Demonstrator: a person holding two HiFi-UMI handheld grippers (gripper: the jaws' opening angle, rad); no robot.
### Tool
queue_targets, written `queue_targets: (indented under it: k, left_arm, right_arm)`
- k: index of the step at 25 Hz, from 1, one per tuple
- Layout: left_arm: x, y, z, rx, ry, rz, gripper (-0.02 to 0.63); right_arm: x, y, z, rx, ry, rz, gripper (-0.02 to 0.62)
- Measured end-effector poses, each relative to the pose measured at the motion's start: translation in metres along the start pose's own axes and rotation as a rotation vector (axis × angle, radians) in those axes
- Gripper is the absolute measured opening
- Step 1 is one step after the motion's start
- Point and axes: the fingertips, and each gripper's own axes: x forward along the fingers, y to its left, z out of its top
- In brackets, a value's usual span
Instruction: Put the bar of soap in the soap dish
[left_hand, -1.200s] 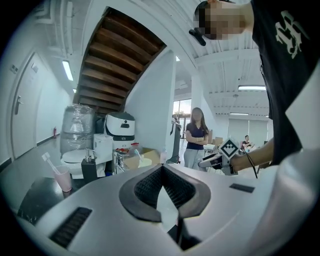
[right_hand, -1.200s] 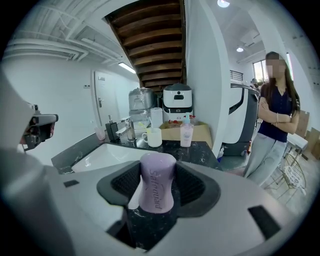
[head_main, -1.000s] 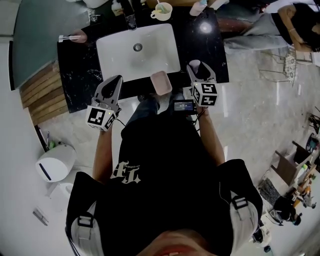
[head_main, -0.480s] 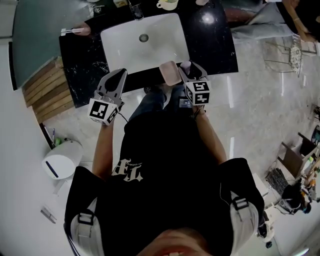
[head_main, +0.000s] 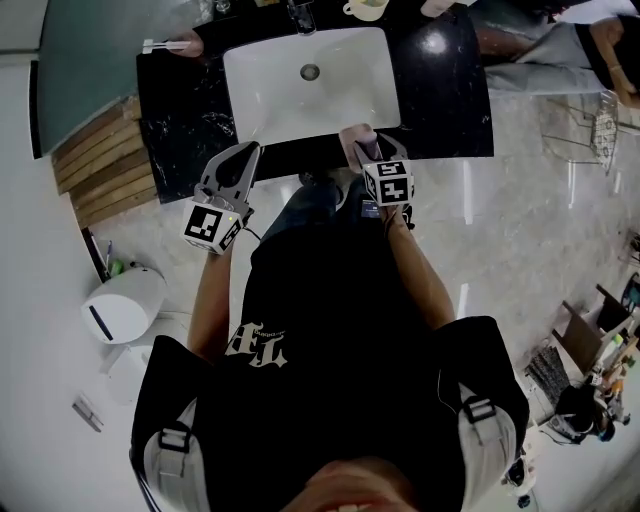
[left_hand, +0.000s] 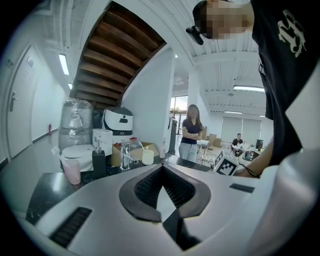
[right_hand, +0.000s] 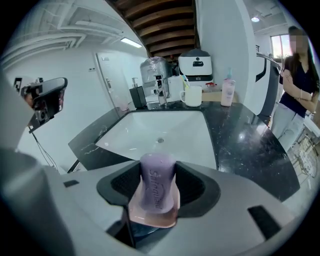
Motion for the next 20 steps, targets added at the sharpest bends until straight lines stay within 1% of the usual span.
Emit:
queue_targets:
  k: [11, 15, 20]
  left_arm:
    - [-0.017, 0.015, -0.006, -0.015, 0.002, 0.045, 0.002]
    - [-0.019, 0.019, -0.009, -0.02, 0.002, 0.057, 0.002]
    - [-0.014, 0.019, -0.011, -0.026, 0.008, 0.051, 0.002]
  right_arm:
    - [0.034, 0.003, -0.008, -0.058, 0.108, -0.05, 0.225]
    - [0.039, 0.008, -0.012, -0.067, 0.132, -0.053, 0.226]
    - [0.038, 0.007, -0.011, -0.086, 0.143, -0.066, 0.227]
